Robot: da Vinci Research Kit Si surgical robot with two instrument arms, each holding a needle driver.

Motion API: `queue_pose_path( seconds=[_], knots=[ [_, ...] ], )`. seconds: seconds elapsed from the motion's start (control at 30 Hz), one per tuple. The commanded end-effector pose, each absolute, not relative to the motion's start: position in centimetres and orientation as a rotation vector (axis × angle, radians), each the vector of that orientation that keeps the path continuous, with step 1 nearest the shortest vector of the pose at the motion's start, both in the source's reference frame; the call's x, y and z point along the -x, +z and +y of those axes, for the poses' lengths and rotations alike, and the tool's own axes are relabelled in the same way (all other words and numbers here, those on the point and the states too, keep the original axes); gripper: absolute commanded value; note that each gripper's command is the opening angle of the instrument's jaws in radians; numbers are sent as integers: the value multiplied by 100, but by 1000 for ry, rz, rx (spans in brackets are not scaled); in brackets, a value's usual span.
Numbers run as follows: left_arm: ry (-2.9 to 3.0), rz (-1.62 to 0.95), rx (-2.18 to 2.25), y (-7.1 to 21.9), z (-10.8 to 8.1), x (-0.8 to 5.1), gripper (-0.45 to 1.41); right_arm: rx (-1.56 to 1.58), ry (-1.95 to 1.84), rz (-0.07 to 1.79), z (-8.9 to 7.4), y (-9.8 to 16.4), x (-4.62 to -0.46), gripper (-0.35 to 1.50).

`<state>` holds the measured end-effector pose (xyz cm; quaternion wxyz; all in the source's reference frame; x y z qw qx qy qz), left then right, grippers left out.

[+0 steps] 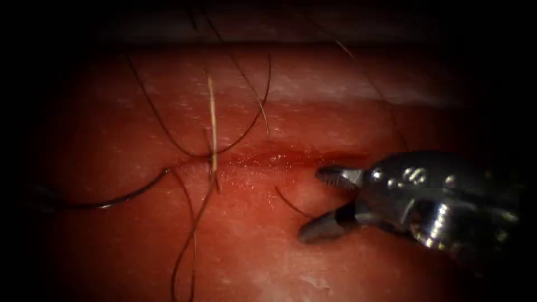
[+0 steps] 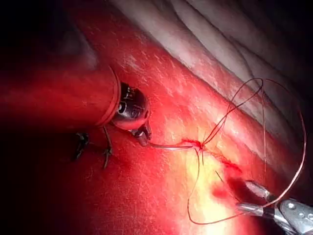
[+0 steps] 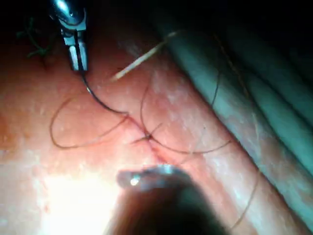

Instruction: Wound Closure

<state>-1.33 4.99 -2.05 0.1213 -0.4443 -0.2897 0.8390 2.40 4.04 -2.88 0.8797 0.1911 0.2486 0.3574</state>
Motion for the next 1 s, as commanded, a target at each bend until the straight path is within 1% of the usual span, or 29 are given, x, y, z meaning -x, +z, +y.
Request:
queue_pose_path(
  seconds=[0.03, 0.07, 0.1, 0.17, 0.27, 0.37, 0.57, 0.6, 0.67, 0.7, 1.0],
  knots=[
    [2447, -847, 1296, -198, 499, 138, -35, -399, 759, 455, 402, -279, -267, 86],
    [2447, -847, 1296, -198, 499, 138, -35, -398, 772, 406, 399, -275, -275, 79],
    [2447, -847, 1296, -198, 499, 138, -35, -397, 775, 396, 397, -273, -276, 74],
    [2447, -847, 1296, -198, 499, 138, -35, -395, 779, 371, 394, -270, -279, 71],
    [2447, -847, 1296, -198, 499, 138, -35, -386, 785, 329, 388, -257, -279, 51],
    [2447, -847, 1296, -198, 499, 138, -35, -378, 775, 314, 385, -248, -277, 44],
    [2447, -848, 1296, -198, 499, 137, -35, -376, 767, 293, 381, -238, -274, 12],
    [2447, -848, 1296, -199, 499, 137, -35, -376, 766, 293, 381, -238, -273, 12],
    [2447, -849, 1296, -199, 499, 137, -35, -377, 764, 294, 382, -238, -270, 4],
    [2447, -849, 1296, -199, 499, 137, -35, -379, 762, 291, 383, -240, -268, -35],
    [2447, -848, 1296, -198, 500, 137, -35, -431, 700, 294, 359, -268, -265, -35]
  ],
)
